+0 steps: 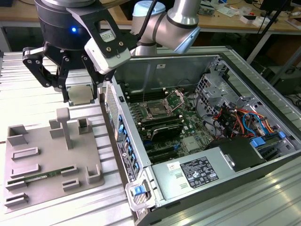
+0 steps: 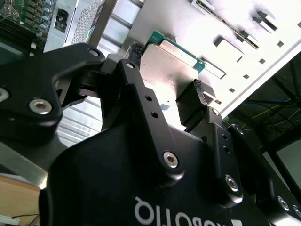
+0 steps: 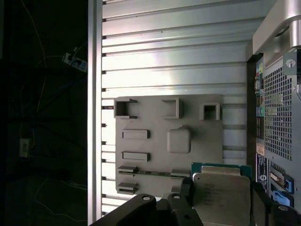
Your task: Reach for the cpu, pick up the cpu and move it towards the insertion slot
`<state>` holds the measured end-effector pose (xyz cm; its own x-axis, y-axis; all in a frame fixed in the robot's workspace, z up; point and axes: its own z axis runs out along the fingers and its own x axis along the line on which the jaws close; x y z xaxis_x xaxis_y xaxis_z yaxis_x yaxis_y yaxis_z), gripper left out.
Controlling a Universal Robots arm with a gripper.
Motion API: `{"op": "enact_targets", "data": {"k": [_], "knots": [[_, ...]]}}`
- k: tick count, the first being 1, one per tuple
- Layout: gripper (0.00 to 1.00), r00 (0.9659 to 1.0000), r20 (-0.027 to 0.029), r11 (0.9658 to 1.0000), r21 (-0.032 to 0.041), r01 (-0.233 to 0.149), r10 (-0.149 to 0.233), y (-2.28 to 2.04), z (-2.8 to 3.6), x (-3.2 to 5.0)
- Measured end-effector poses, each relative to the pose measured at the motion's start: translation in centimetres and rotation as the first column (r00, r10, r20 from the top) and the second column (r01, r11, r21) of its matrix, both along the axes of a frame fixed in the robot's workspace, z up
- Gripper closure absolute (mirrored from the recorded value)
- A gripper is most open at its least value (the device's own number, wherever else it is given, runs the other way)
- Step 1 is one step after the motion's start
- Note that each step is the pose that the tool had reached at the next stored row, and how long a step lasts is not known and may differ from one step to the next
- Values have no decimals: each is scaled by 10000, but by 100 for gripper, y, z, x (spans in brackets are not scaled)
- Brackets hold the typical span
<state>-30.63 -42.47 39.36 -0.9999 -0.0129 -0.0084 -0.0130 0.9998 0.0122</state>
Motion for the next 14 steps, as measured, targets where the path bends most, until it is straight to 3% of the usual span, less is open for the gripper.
{"op": "enact_targets", "data": {"k": [14], "knots": [[45, 10000, 0, 10000, 0, 0, 0, 0, 0, 82]]}}
